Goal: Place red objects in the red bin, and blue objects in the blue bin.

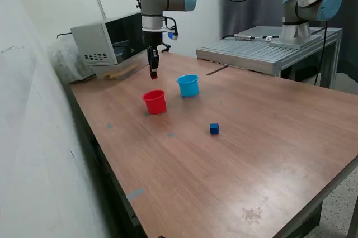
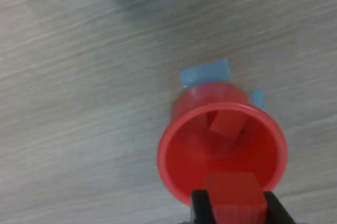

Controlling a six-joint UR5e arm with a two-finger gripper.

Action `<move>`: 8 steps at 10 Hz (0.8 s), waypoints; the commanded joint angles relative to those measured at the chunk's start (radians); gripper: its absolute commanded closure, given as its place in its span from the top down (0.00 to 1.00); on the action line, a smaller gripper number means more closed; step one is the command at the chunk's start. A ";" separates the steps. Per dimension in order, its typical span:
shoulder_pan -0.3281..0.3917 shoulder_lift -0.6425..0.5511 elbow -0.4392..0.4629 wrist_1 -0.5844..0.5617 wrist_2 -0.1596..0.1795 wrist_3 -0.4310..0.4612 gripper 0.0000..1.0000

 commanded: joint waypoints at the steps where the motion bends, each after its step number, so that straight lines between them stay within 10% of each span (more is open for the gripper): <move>1: 0.009 0.003 -0.002 -0.017 0.022 0.001 0.00; 6: 0.010 0.003 0.004 -0.019 0.023 0.001 0.00; 7: 0.010 0.003 0.004 -0.020 0.023 0.001 1.00; 8: 0.010 0.004 0.004 -0.020 0.023 0.001 1.00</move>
